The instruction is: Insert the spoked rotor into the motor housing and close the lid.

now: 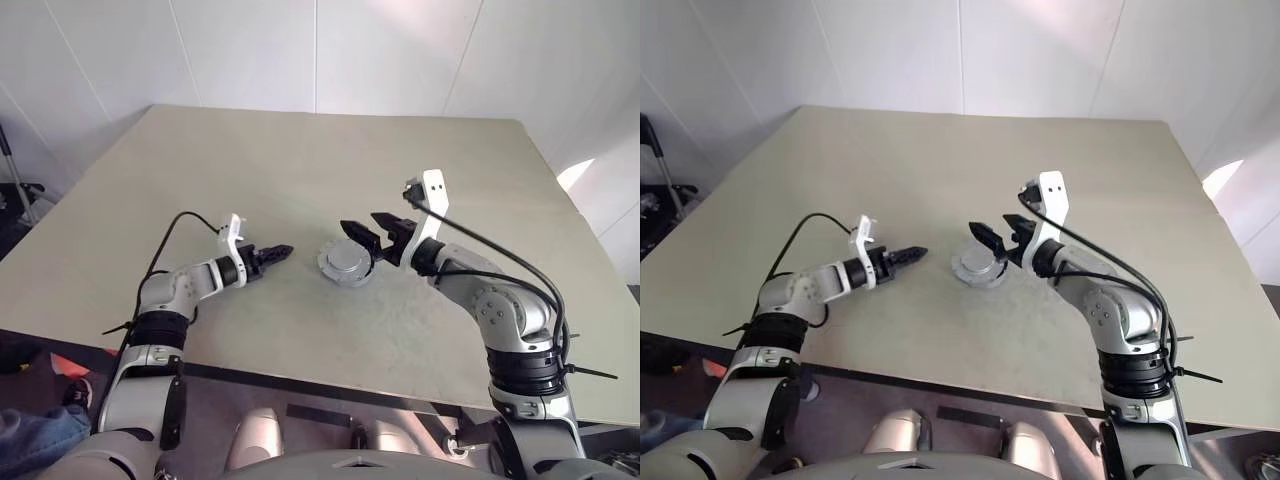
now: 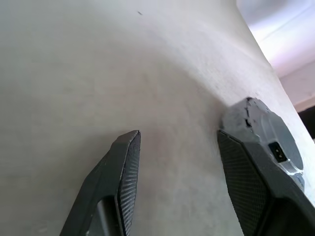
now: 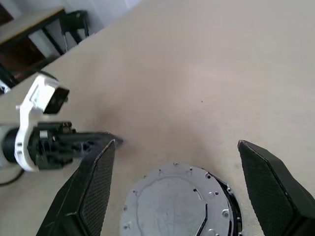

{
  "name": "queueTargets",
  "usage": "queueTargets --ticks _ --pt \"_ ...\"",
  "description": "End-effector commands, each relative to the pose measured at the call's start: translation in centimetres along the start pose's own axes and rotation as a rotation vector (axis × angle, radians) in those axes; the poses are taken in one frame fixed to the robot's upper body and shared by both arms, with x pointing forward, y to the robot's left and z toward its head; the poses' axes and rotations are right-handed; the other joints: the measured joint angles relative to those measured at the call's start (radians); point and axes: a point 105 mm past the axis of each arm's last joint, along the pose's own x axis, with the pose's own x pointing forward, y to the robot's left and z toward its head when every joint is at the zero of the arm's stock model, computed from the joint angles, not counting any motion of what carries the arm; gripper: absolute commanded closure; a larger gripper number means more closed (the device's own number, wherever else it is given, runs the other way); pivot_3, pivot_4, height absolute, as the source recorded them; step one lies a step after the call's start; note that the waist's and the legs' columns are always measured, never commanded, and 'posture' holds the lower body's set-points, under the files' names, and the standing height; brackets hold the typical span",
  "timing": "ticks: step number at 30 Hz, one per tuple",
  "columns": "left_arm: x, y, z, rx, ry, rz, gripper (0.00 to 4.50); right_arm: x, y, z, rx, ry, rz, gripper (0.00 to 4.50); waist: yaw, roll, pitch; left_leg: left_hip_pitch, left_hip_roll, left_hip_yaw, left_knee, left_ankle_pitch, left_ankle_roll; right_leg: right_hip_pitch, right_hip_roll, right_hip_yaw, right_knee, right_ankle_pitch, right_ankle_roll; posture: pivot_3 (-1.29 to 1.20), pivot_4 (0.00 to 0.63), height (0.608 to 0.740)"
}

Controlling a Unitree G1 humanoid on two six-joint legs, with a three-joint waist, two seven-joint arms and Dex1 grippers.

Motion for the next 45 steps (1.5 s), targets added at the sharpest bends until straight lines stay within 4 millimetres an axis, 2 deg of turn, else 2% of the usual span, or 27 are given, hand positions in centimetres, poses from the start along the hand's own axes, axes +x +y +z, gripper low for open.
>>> queueTargets --ticks 1,3,6,17,20,23,26,31,45 --pt "-0.6 -0.6 2.9 0.024 -0.103 -0.038 1.88 0.4 0.4 -1.5 -0.218 0.024 0.064 0.02 0.000 -0.001 0.000 -0.001 0.000 0.000 0.002 -0.001 0.001 0.000 0.000 0.000 0.000 0.000 0.000 0.00 0.000 0.740" --pt "-0.6 -0.6 2.9 0.022 -0.106 -0.036 1.88 0.6 0.2 -2.6 -0.292 0.043 0.072 0.02 0.000 -0.002 0.001 -0.002 0.000 0.000 0.004 -0.002 0.003 0.001 0.000 0.000 0.000 0.002 -0.004 0.00 0.000 0.740" --pt "-0.4 -1.1 2.4 0.018 -0.101 -0.049 1.88 1.3 0.0 -3.6 -0.294 0.040 0.084 0.02 -0.002 -0.002 0.001 -0.004 0.000 0.000 0.008 -0.003 0.006 0.001 -0.001 0.000 0.000 0.002 -0.011 0.00 0.000 0.740" --pt "-0.2 -1.3 1.5 0.004 -0.096 -0.040 1.88 2.3 -1.1 -5.0 -0.307 0.065 0.065 0.02 -0.004 -0.002 0.001 -0.005 0.002 0.001 0.016 -0.006 0.010 0.002 -0.001 -0.001 0.004 0.003 -0.014 0.00 0.000 0.740" --pt "-0.3 -1.1 1.5 0.002 -0.096 -0.029 1.88 2.1 -1.2 -4.6 -0.312 0.049 0.067 0.02 -0.005 -0.002 0.001 -0.004 0.002 0.001 0.016 -0.006 0.010 0.003 -0.001 -0.001 0.004 0.003 -0.014 0.00 0.000 0.740" --pt "-0.3 -1.0 1.3 -0.001 -0.094 -0.024 1.88 1.9 -1.1 -3.5 -0.293 0.003 0.068 0.02 -0.004 -0.002 0.001 -0.004 0.002 0.001 0.016 -0.006 0.010 0.003 -0.001 -0.001 0.004 0.003 -0.014 0.00 0.000 0.740" --pt "-0.1 -1.0 1.1 -0.004 -0.091 -0.022 1.88 1.4 -1.1 -2.3 -0.290 -0.037 0.072 0.65 -0.004 -0.002 0.001 -0.005 0.002 0.001 0.016 -0.005 0.010 0.002 -0.001 -0.001 0.004 0.003 -0.014 0.00 0.000 0.740" --pt "0.0 -1.0 1.2 -0.006 -0.090 -0.021 1.88 0.9 -0.9 -2.1 -0.306 -0.033 0.090 2.35 -0.003 -0.002 0.001 -0.005 0.003 0.001 0.017 -0.005 0.011 0.002 -0.001 -0.001 0.004 0.003 -0.014 0.00 0.000 0.740" --pt "0.2 -1.0 1.1 -0.009 -0.086 -0.021 1.88 0.9 -1.0 -3.0 -0.268 0.011 0.092 2.35 -0.004 -0.002 0.001 -0.004 0.003 0.001 0.017 -0.006 0.011 0.002 -0.001 -0.001 0.005 0.003 -0.014 0.00 0.000 0.740"
